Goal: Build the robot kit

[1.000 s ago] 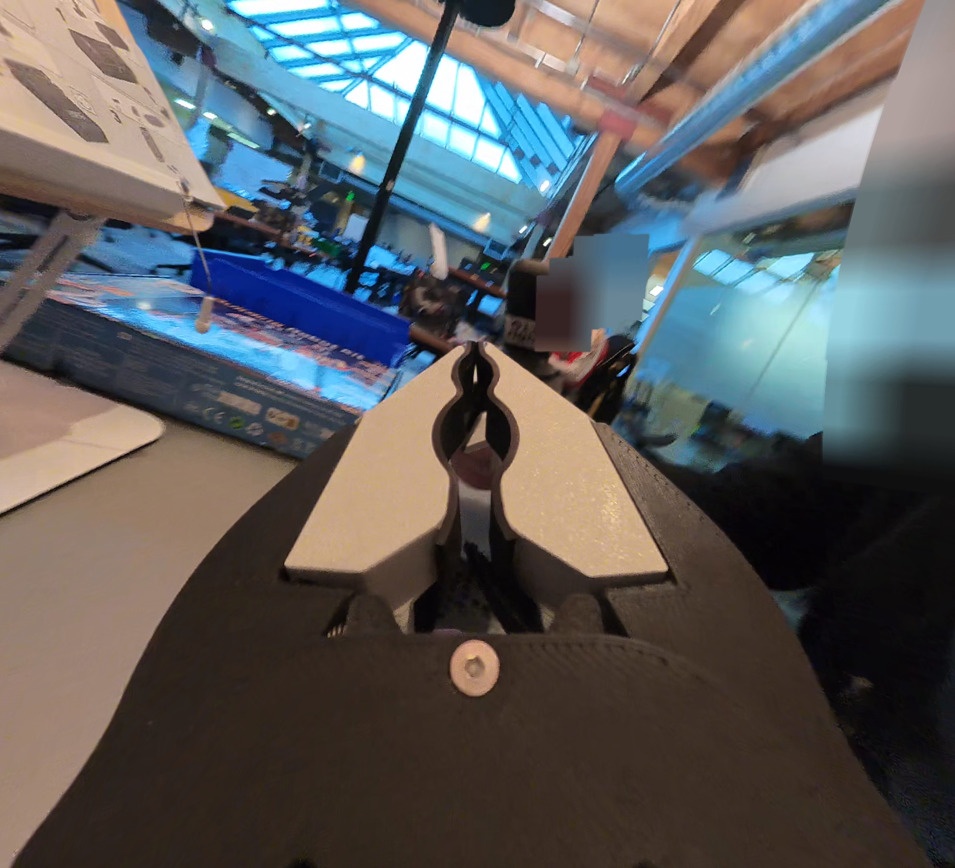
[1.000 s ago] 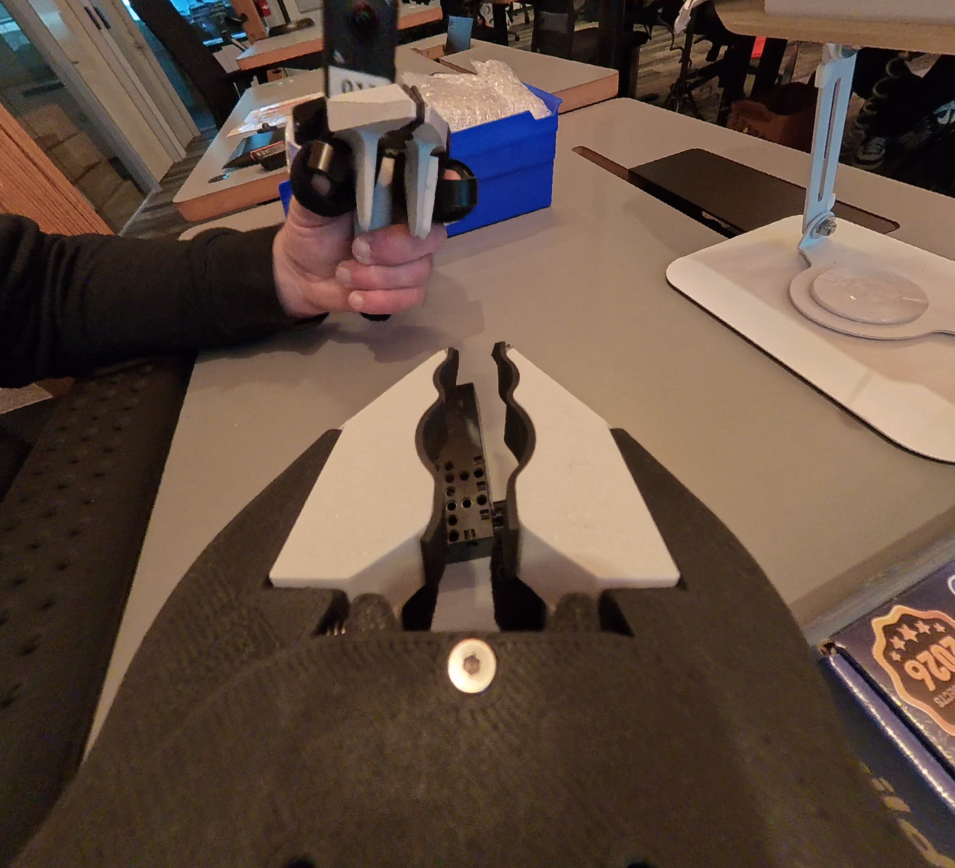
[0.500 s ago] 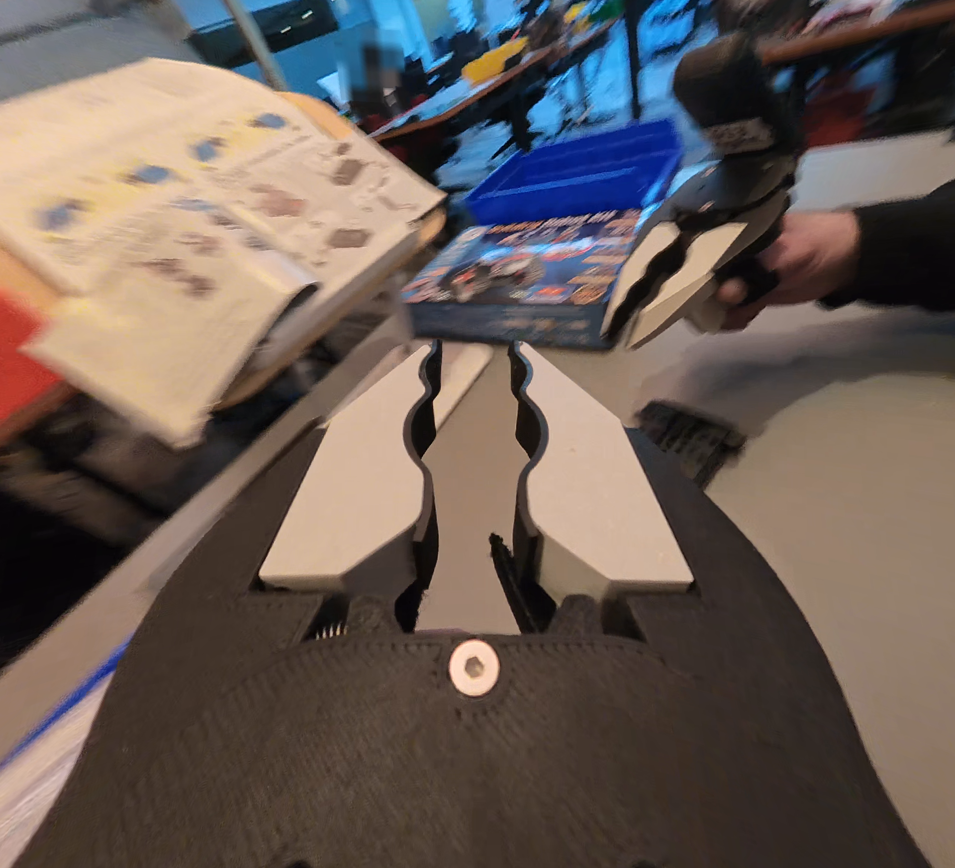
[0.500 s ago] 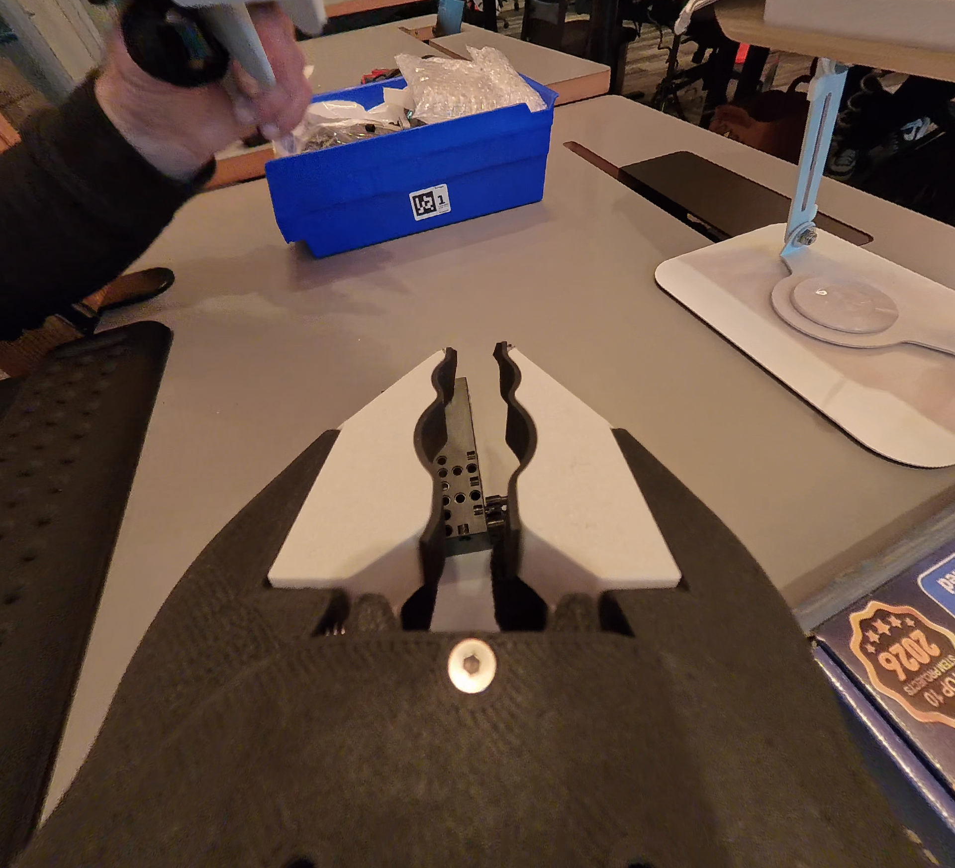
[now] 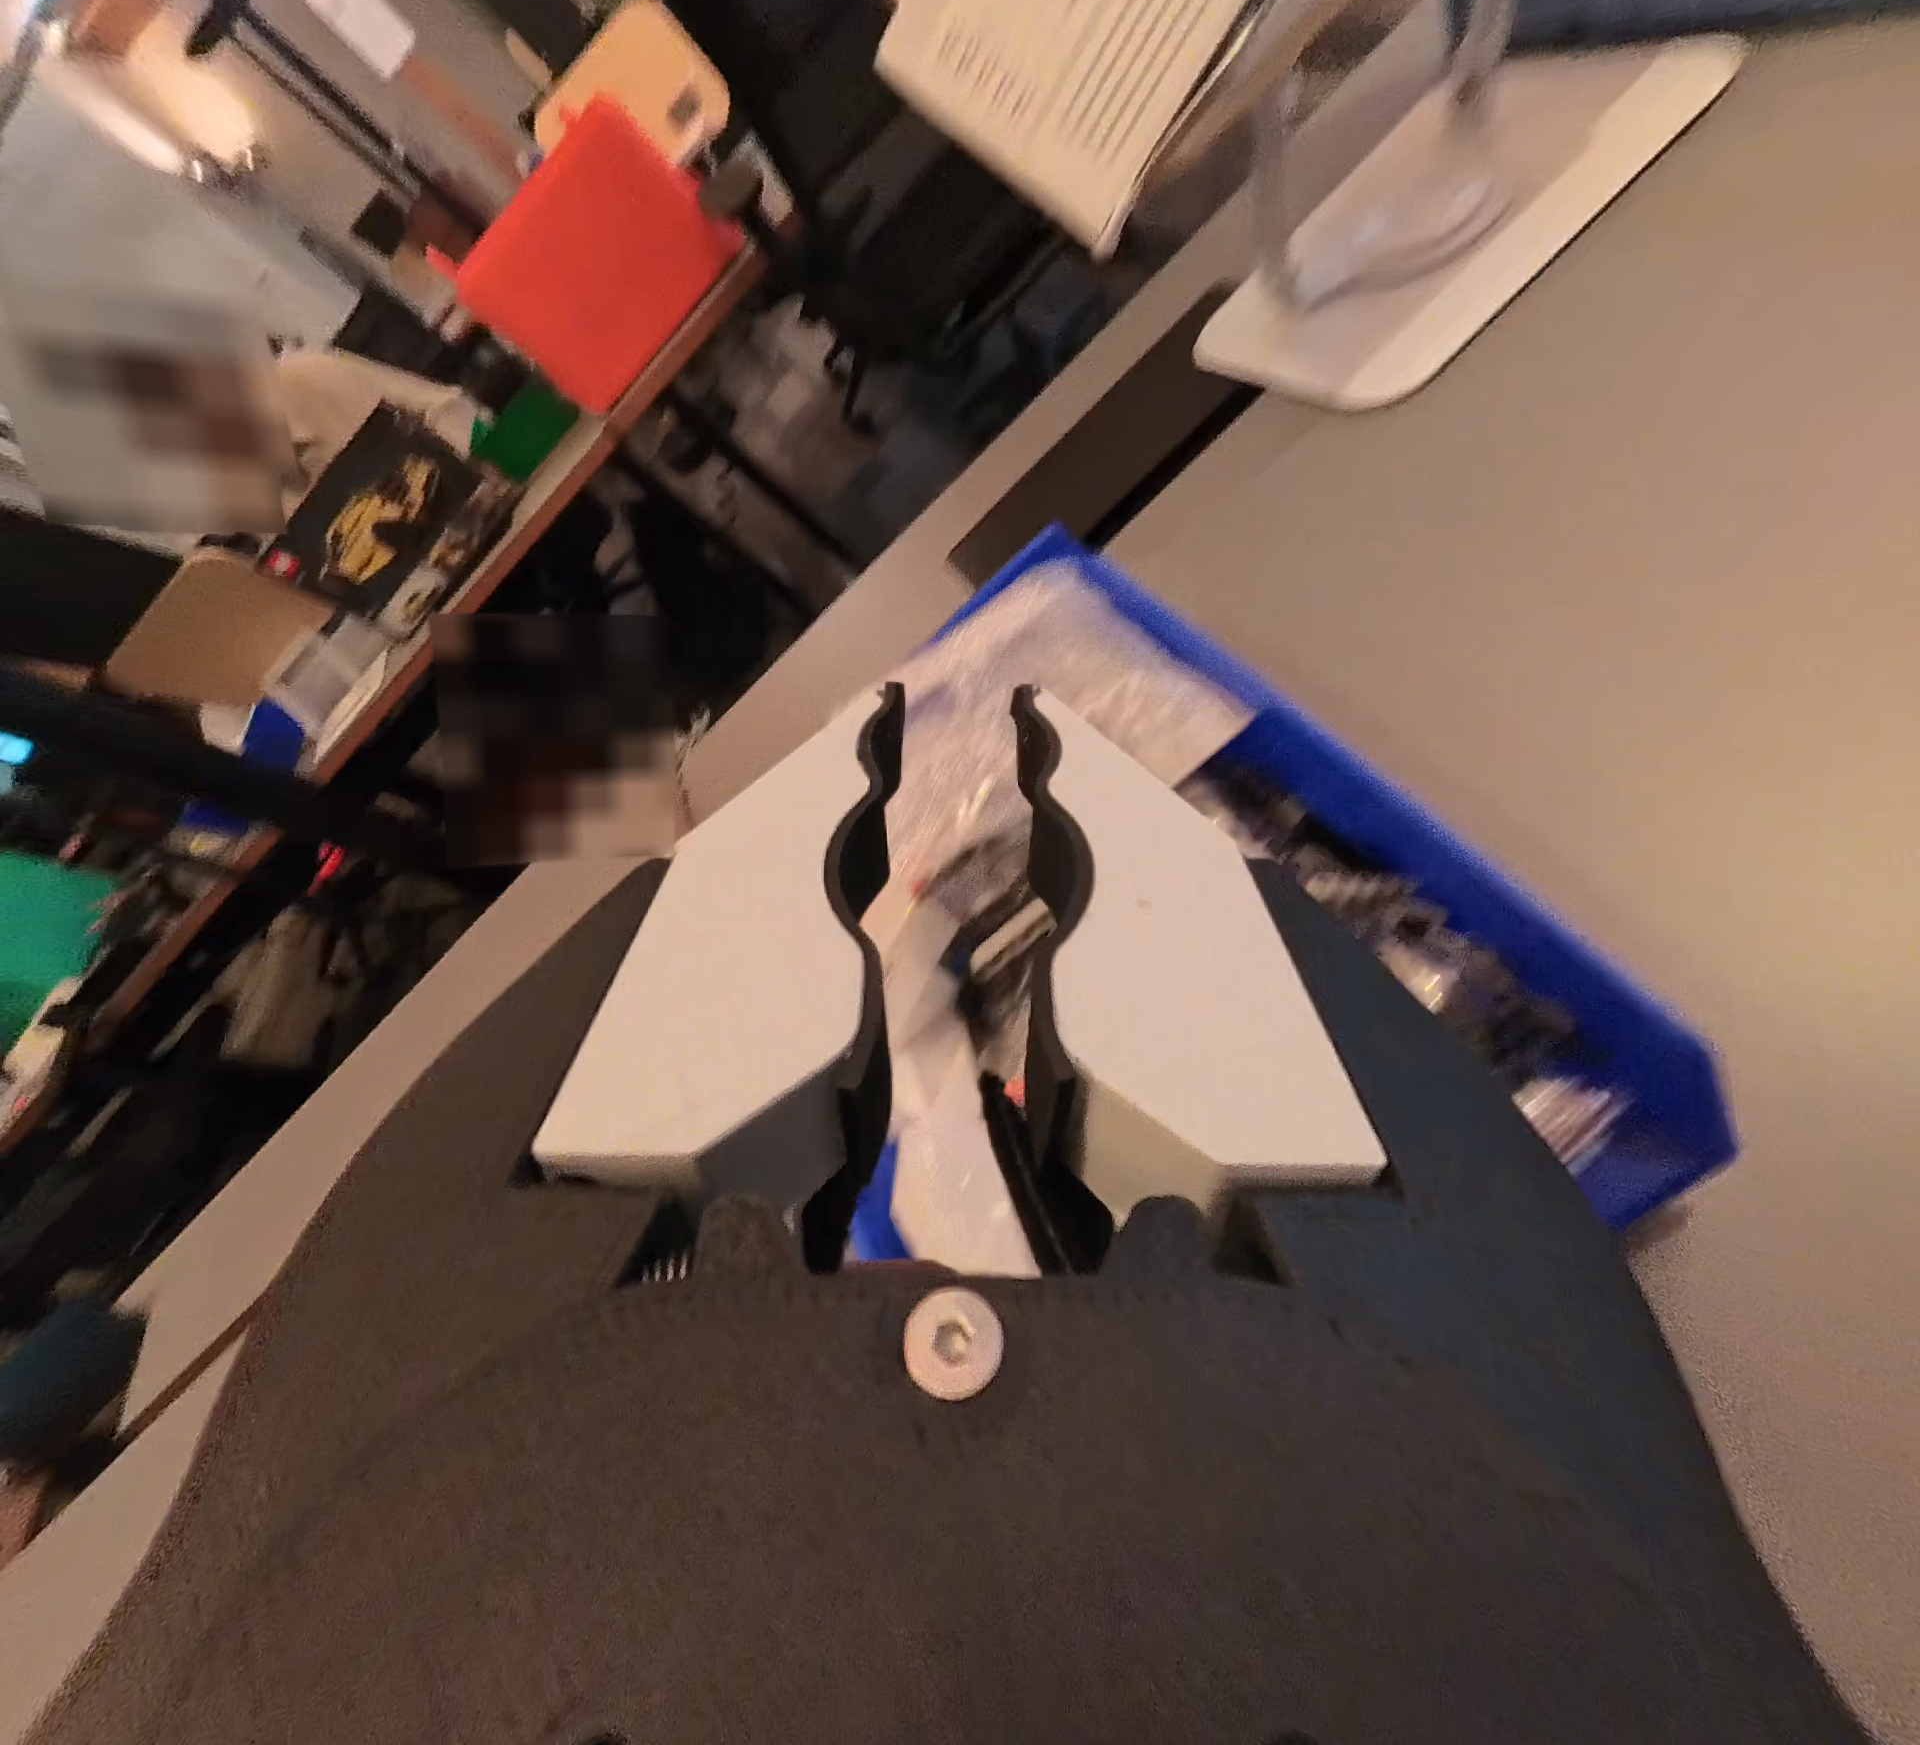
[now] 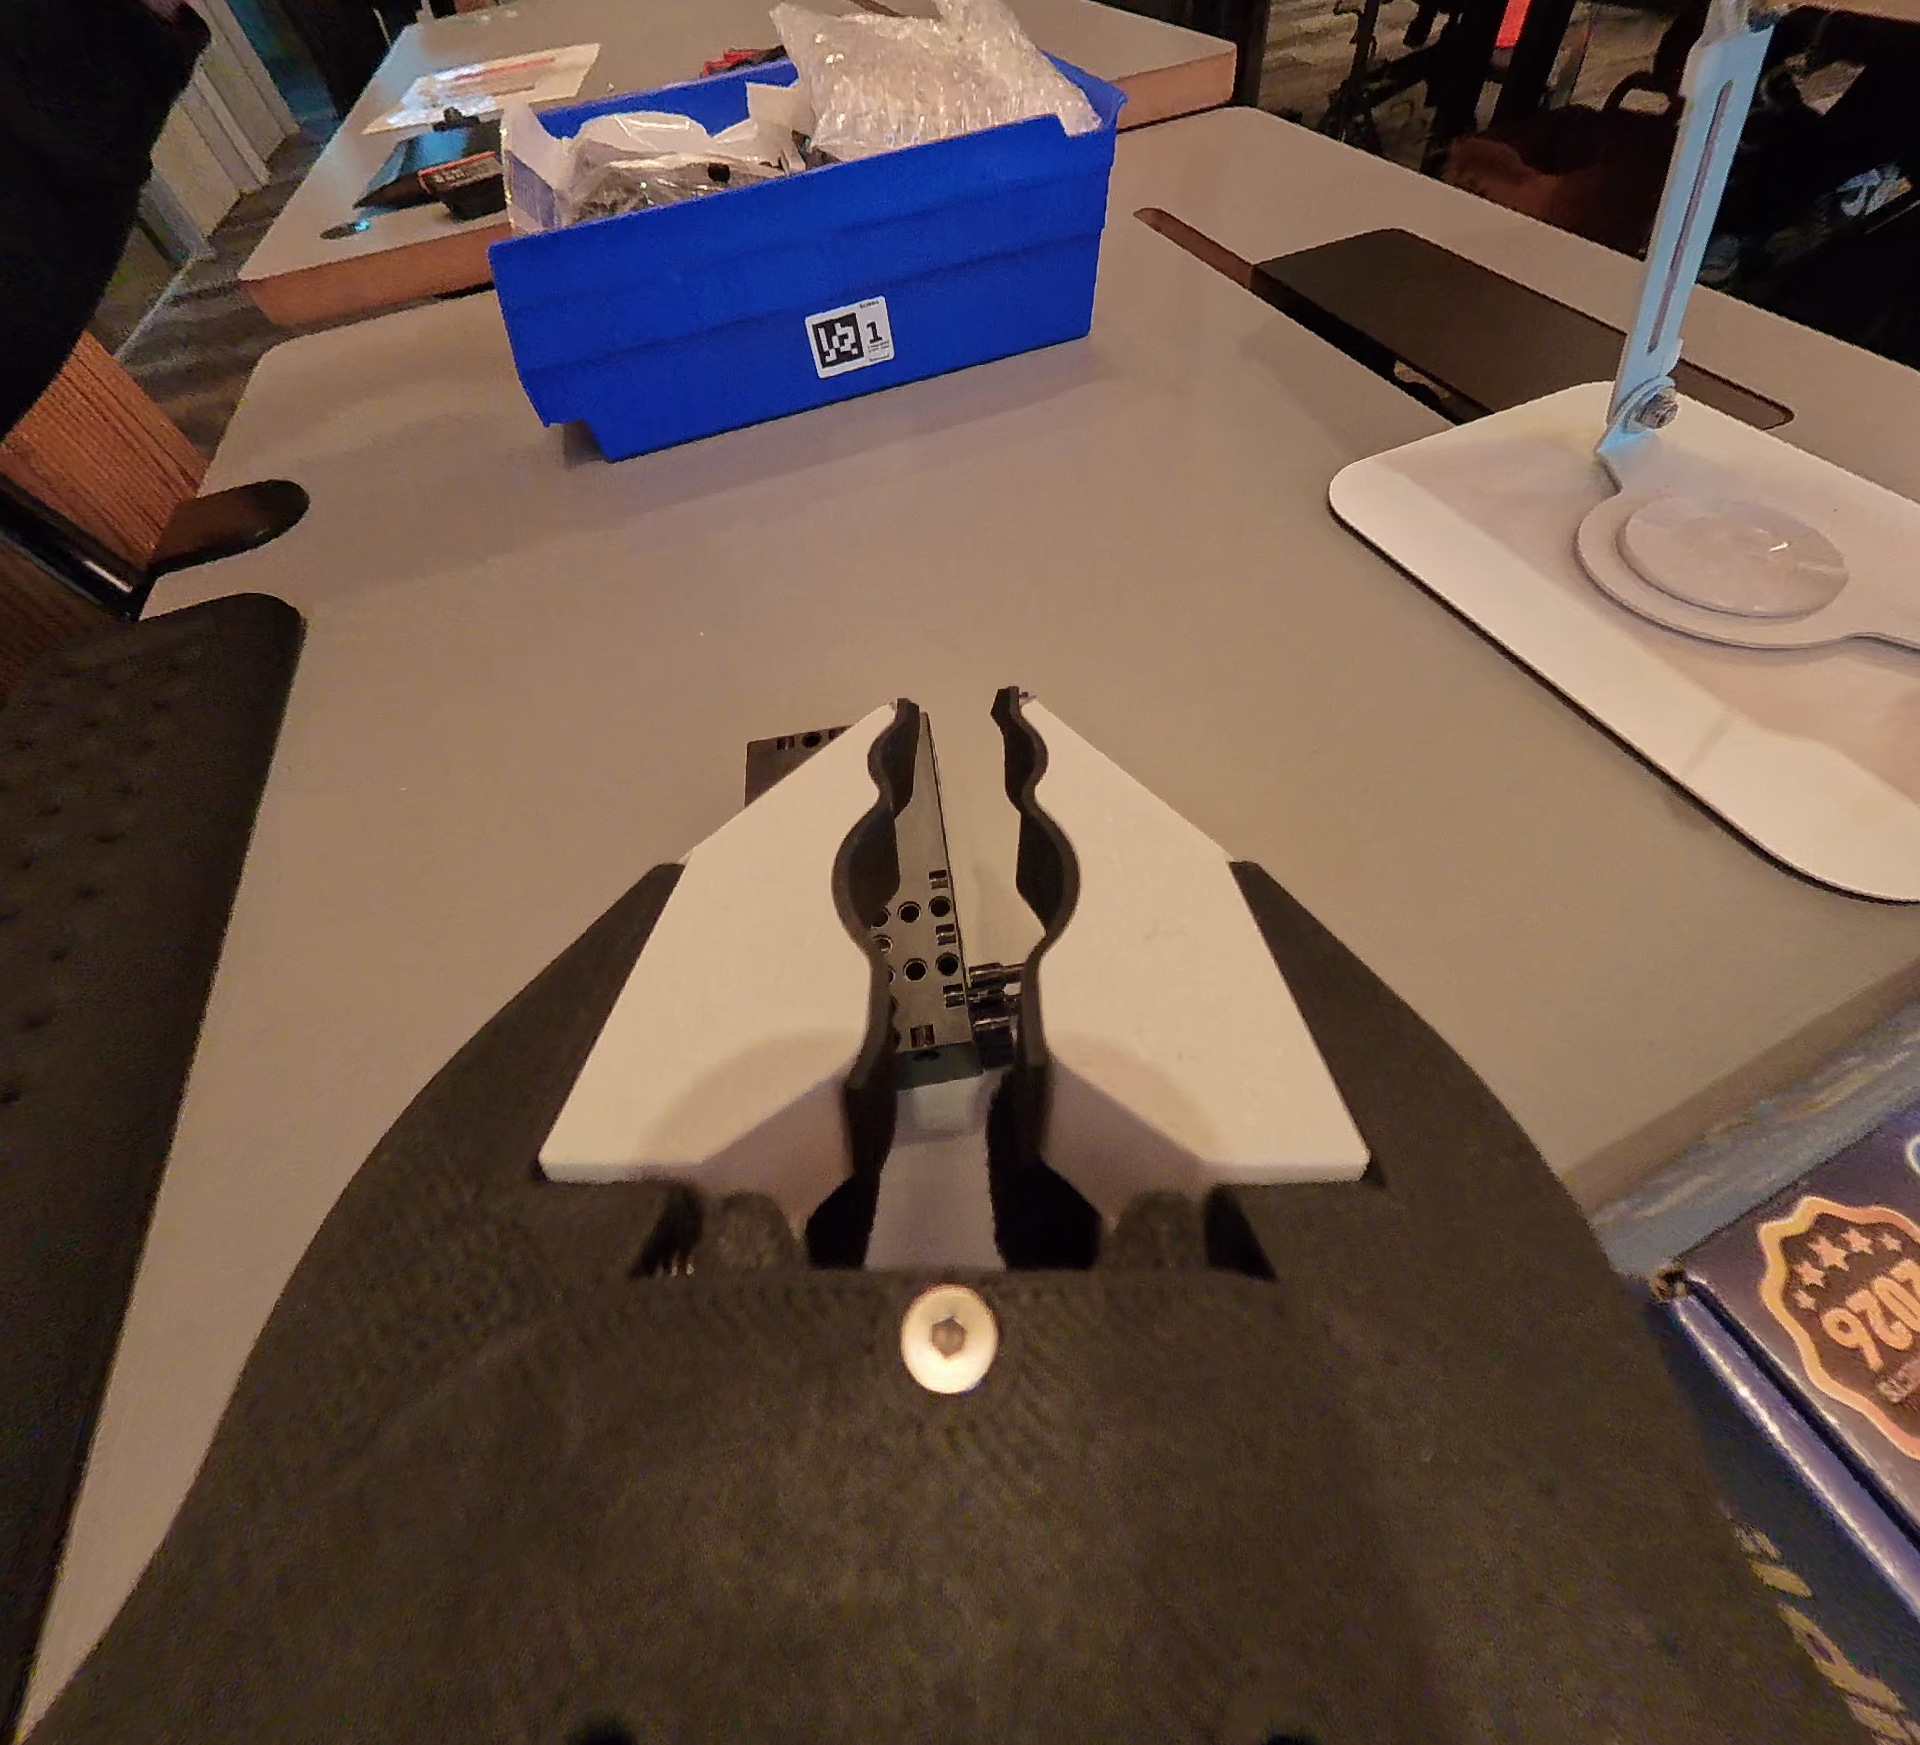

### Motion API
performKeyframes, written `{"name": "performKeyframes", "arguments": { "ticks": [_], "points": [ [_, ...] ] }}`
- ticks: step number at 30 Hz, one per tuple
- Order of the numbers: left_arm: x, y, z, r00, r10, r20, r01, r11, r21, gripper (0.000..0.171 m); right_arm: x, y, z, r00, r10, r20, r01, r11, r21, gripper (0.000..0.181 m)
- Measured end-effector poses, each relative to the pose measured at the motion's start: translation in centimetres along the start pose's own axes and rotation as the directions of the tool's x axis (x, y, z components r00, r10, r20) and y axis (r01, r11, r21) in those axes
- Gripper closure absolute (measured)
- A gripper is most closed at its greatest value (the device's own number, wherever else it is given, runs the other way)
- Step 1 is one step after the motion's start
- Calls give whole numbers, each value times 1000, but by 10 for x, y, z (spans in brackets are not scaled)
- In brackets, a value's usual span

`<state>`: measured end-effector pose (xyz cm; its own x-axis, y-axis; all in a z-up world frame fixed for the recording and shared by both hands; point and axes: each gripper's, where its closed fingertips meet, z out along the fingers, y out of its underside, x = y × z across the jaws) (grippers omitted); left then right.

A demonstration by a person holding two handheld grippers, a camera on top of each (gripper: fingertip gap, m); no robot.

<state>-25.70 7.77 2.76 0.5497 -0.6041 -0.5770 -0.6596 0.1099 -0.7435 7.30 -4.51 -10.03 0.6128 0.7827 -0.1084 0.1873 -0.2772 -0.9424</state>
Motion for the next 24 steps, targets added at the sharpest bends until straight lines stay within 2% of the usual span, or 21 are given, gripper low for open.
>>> {"name": "performKeyframes", "arguments": {
  "ticks": [3,5,10,13,17,18,21,24],
  "points": [
    [-16,39,2,1000,2,1,-2,993,-117,152,1,5,3,1000,4,0,-4,1000,-20,166],
    [-12,56,6,998,-15,-59,6,986,-165,152,1,8,4,1000,5,-2,-5,999,-32,166],
    [-14,65,28,993,91,-74,-104,975,-199,143,3,11,5,1000,4,-8,-4,999,-46,166],
    [-6,67,52,981,142,-136,-168,965,-203,139,4,13,5,1000,6,-11,-6,999,-53,166],
    [5,88,83,953,201,-227,-258,930,-262,140,5,13,5,1000,4,-13,-5,999,-54,166],
    [9,93,88,943,218,-250,-286,918,-276,143,5,13,5,1000,4,-14,-5,999,-54,166],
    [10,92,93,935,246,-256,-312,914,-258,165,7,13,4,1000,7,-16,-8,999,-54,166],
    [7,90,91,938,233,-256,-296,924,-243,171,7,14,4,1000,11,-14,-12,998,-54,166]
  ]
}}
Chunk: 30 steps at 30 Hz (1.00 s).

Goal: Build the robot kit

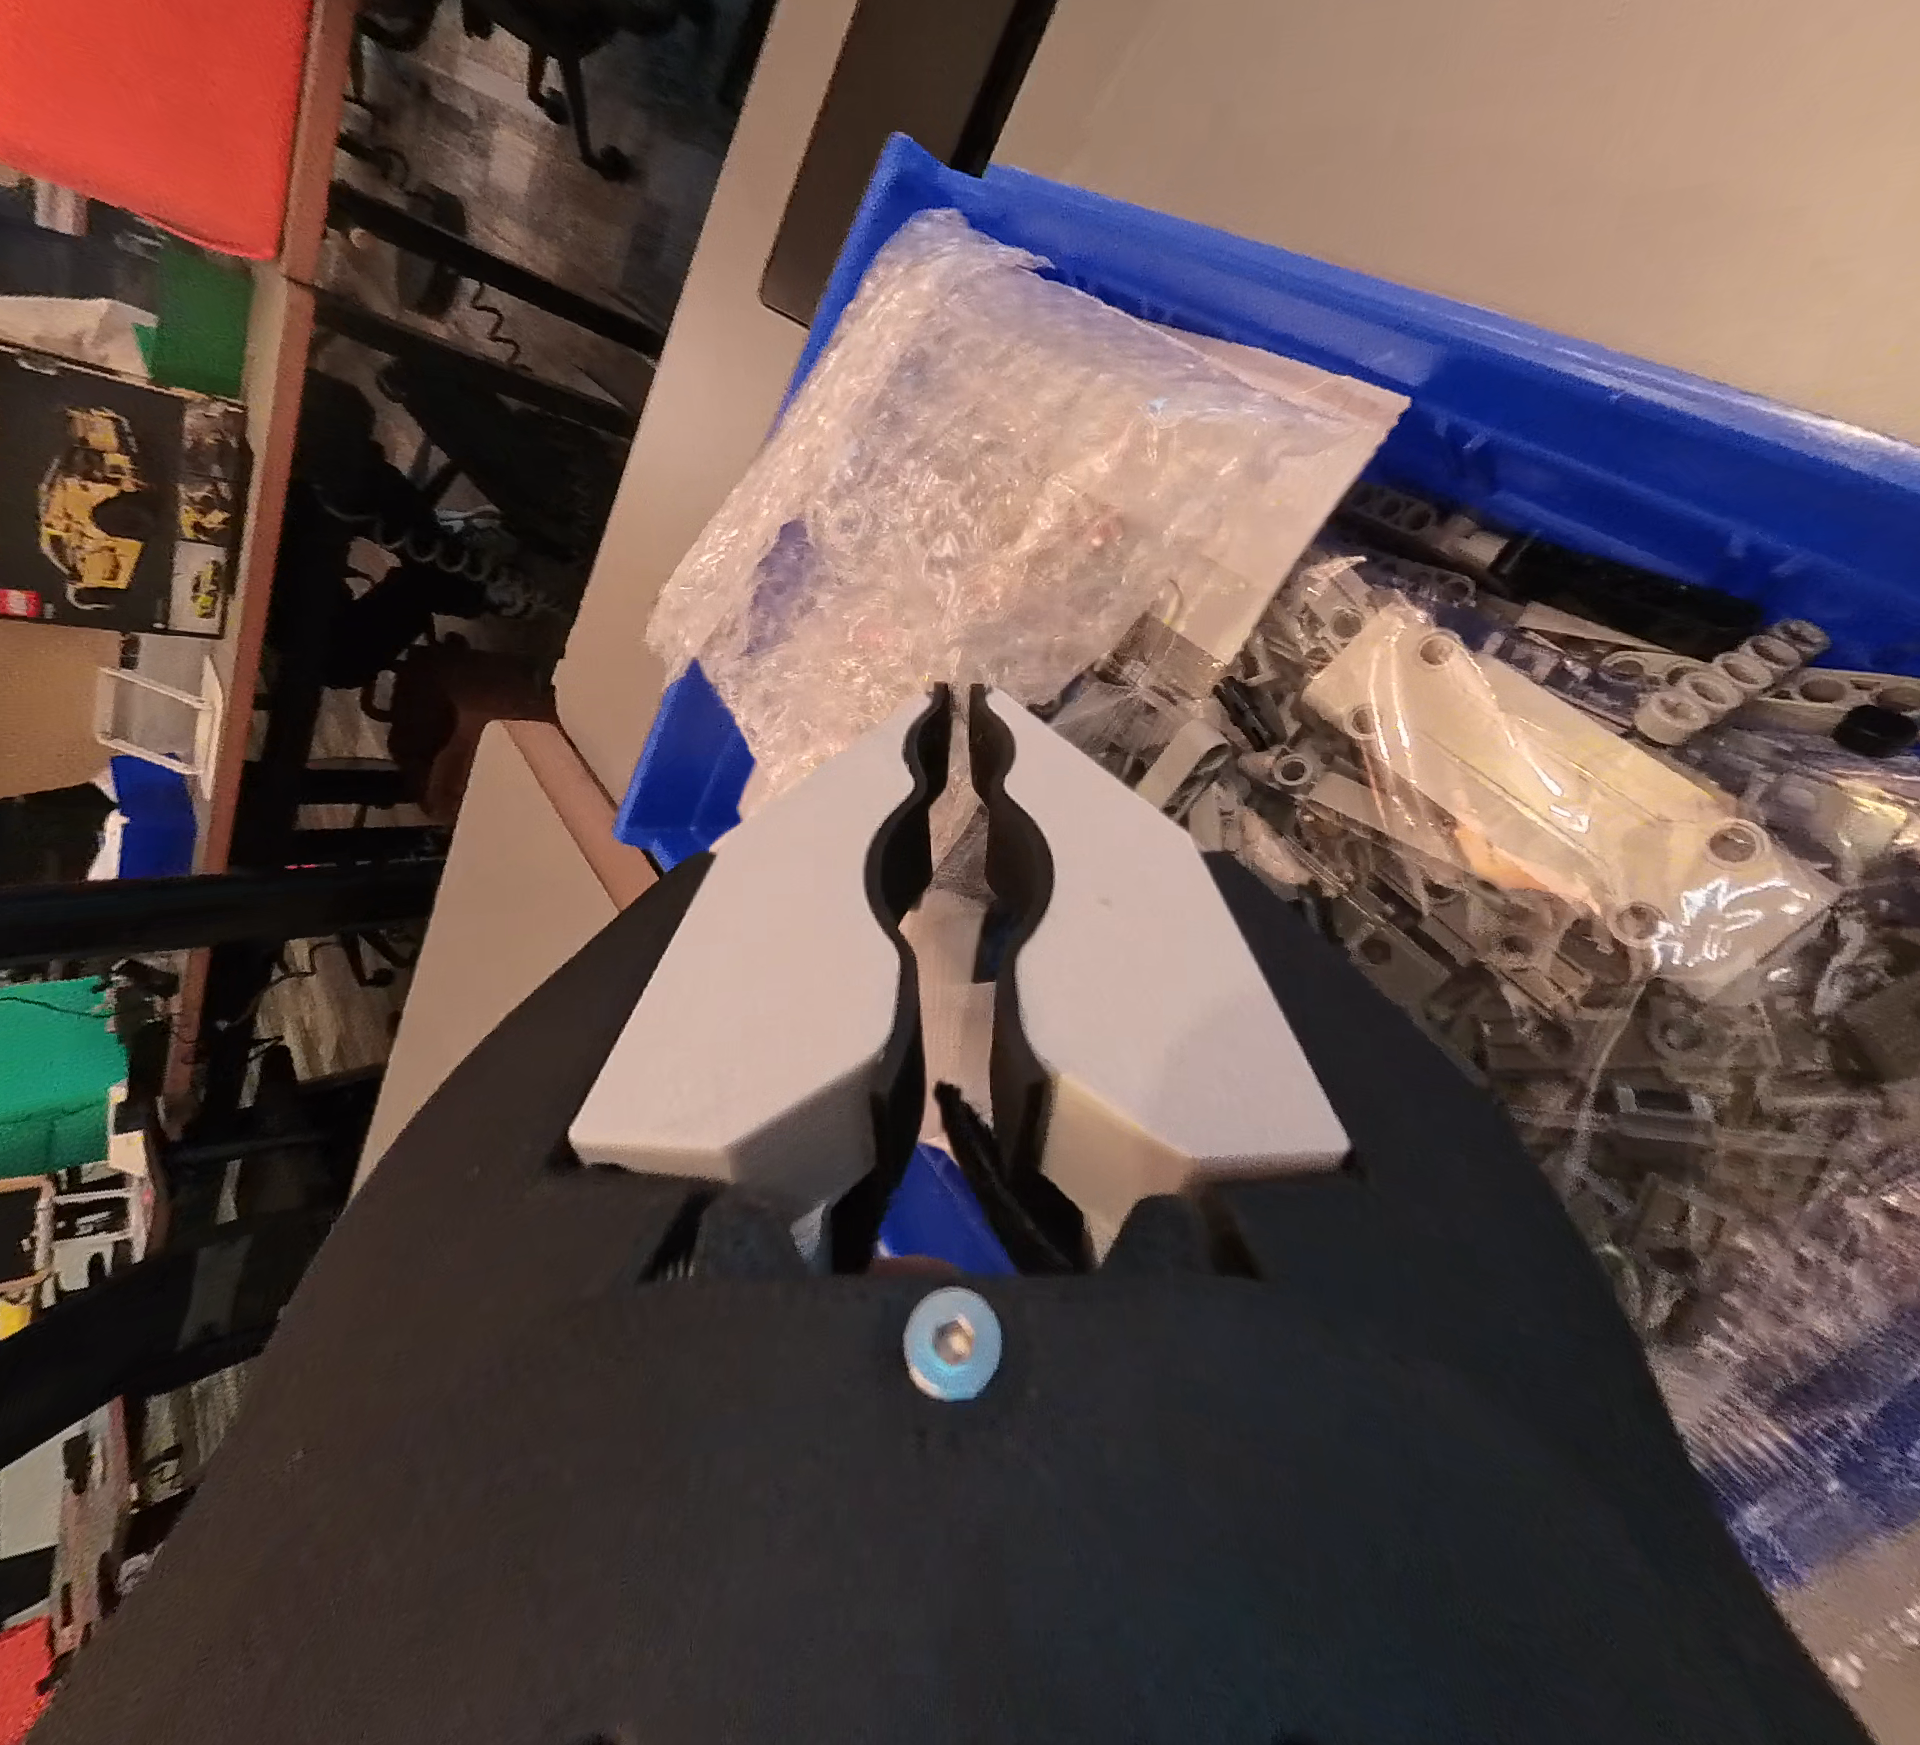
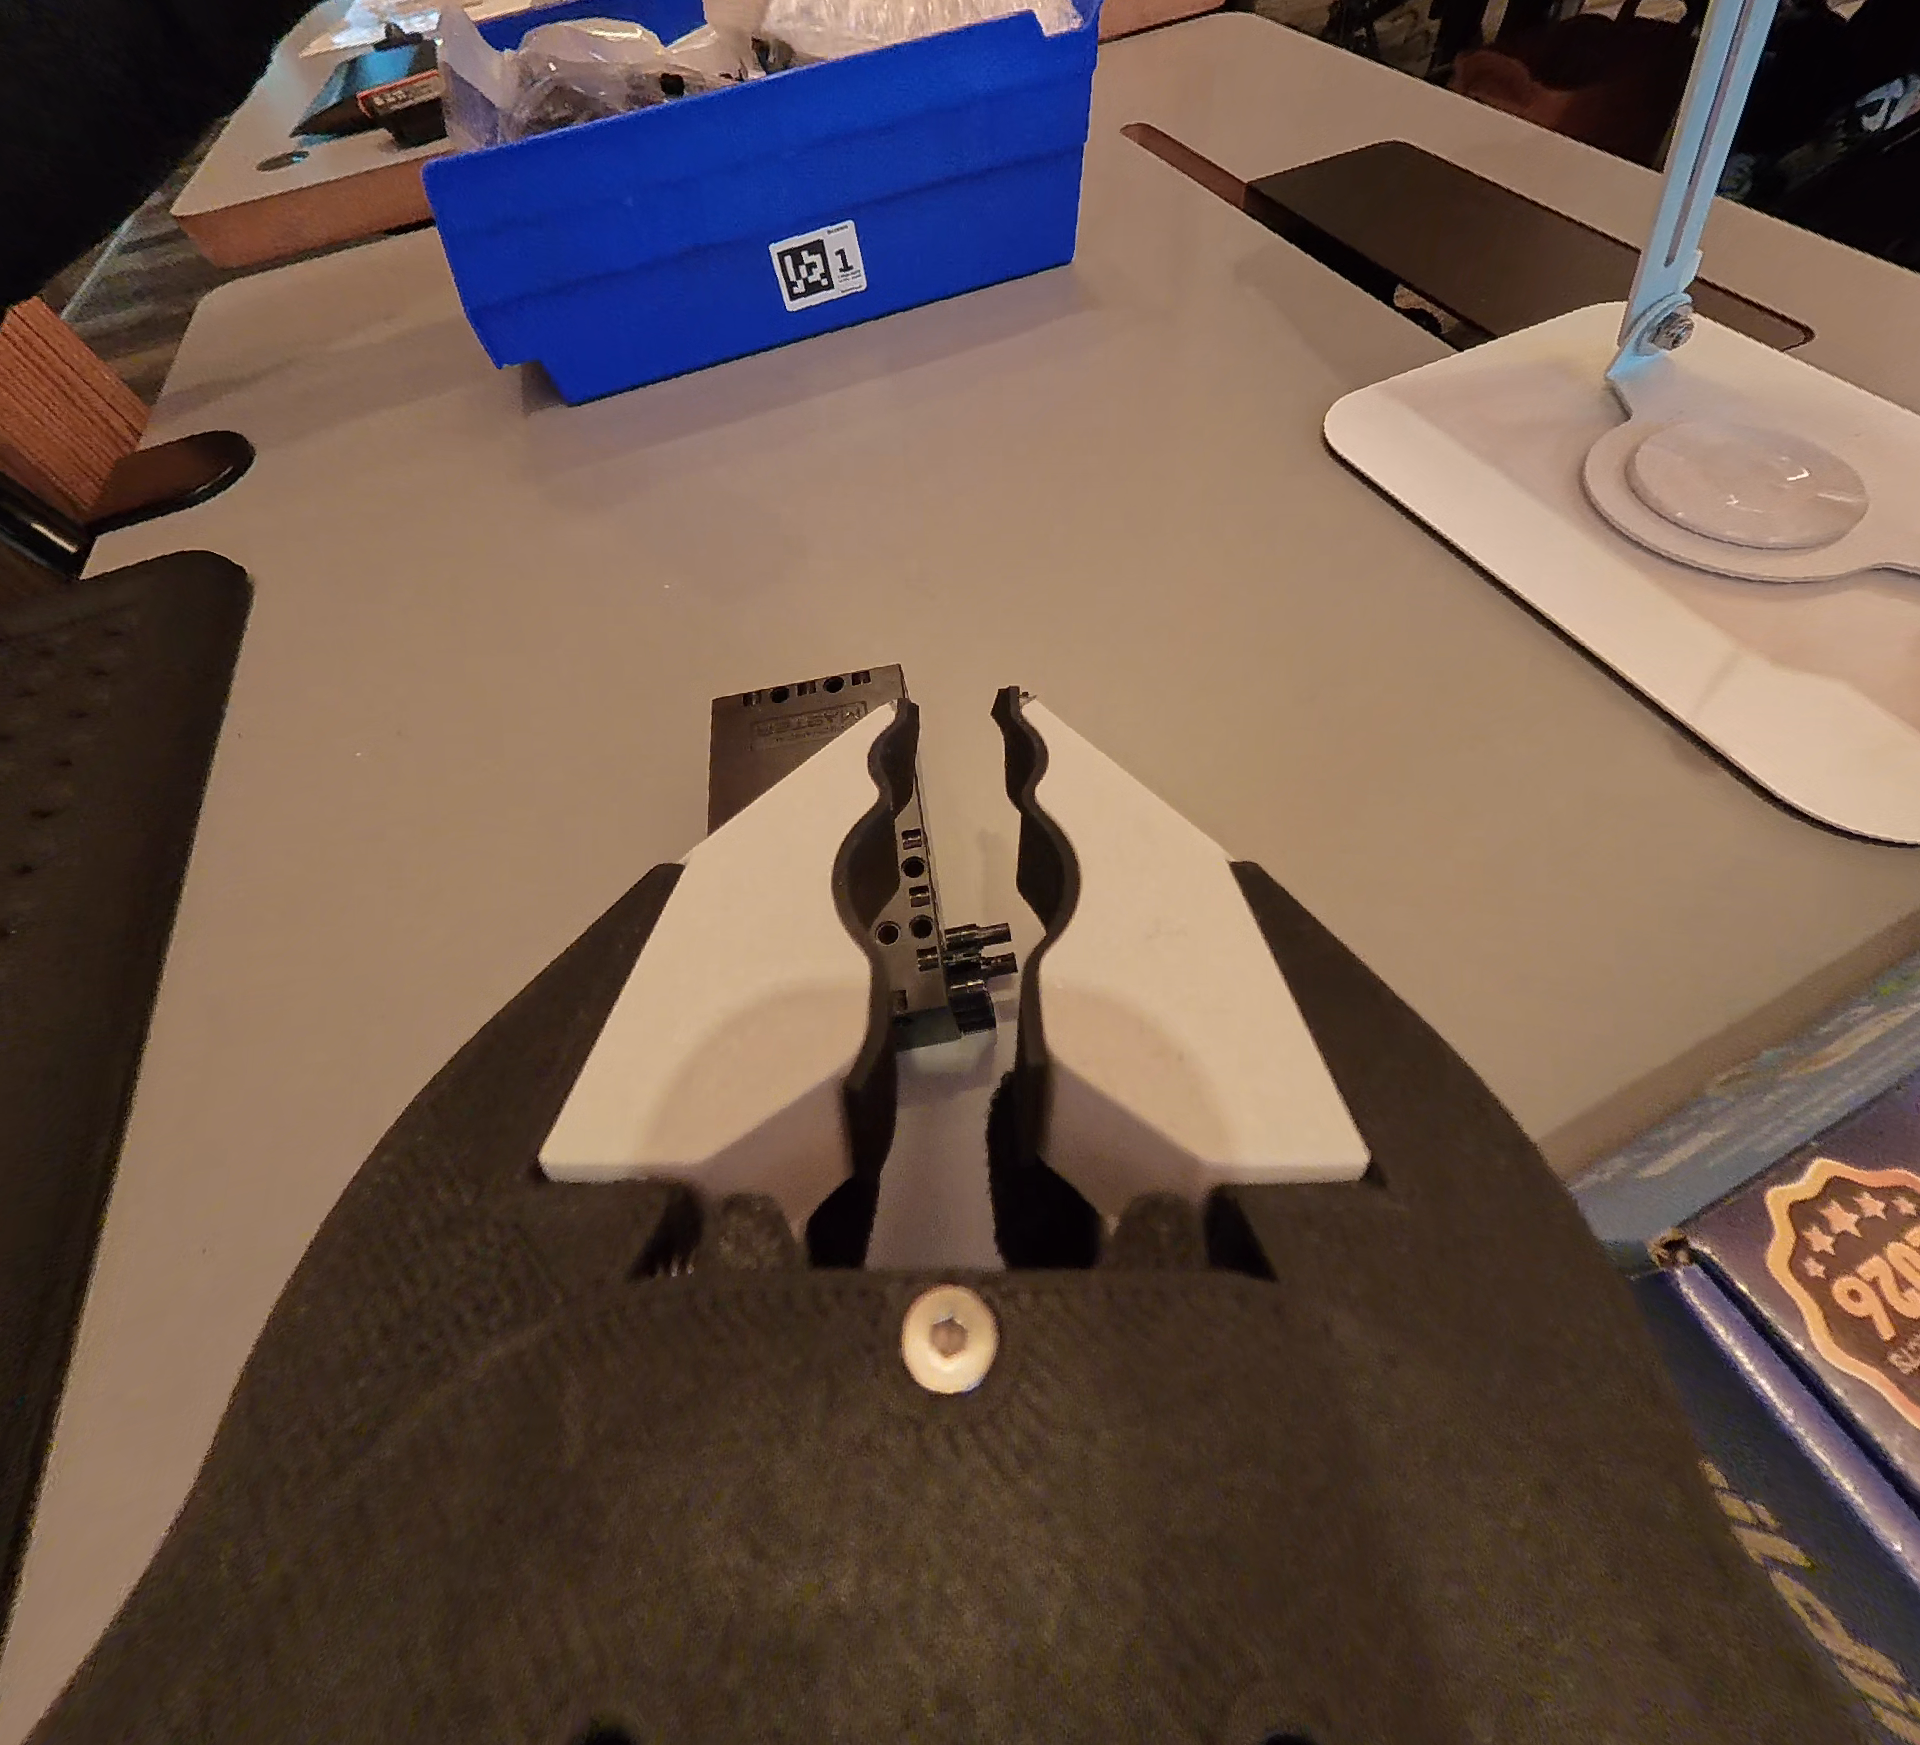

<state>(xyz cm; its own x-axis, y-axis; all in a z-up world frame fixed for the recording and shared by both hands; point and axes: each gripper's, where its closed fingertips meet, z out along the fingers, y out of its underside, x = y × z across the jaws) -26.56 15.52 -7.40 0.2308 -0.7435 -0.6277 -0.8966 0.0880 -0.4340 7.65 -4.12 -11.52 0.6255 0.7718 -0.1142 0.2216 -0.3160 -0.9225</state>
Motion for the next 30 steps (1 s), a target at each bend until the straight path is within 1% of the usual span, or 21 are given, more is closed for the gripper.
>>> {"name": "performKeyframes", "arguments": {
  "ticks": [4,6,8,10,11,13,16,19,21,23,25,28,29,30],
  "points": [
    [-15,-9,-12,997,-76,28,73,994,87,171,-1,2,2,1000,1,4,-1,1000,-8,166],
    [-25,-17,-24,990,-140,22,136,980,147,171,0,2,2,1000,2,3,-2,1000,-9,166],
    [-40,-20,-37,980,-195,48,182,963,198,171,0,2,1,1000,4,3,-4,1000,-9,166],
    [-52,-15,-50,973,-220,66,203,959,198,171,0,2,1,1000,6,3,-6,1000,-7,166],
    [-59,-11,-58,970,-222,94,201,960,193,171,0,2,1,1000,5,2,-5,1000,-7,166],
    [-69,3,-73,964,-234,128,214,965,155,171,0,2,1,1000,5,3,-5,1000,-5,166],
    [-78,40,-90,955,-238,179,231,971,60,171,-1,1,1,1000,6,7,-6,1000,-4,166],
    [-73,78,-97,944,-293,156,296,955,-2,171,-3,1,2,1000,4,12,-3,1000,-7,166],
    [-62,102,-94,922,-371,112,378,925,-44,171,-4,2,3,1000,0,14,0,1000,-11,166],
    [-56,122,-91,910,-393,133,405,911,-78,171,-4,2,3,1000,-1,13,2,1000,-14,166],
    [-42,133,-86,889,-451,76,457,884,-101,170,-4,2,3,1000,1,12,-1,1000,-14,166],
    [-34,143,-82,876,-478,58,481,870,-105,170,-4,2,3,1000,4,13,-3,1000,-13,166],
    [-29,144,-80,870,-491,31,491,863,-117,168,-4,2,3,1000,3,14,-3,1000,-13,166],
    [-27,144,-79,870,-492,27,492,862,-123,162,-4,2,3,1000,2,16,-2,1000,-15,165]
  ]
}}
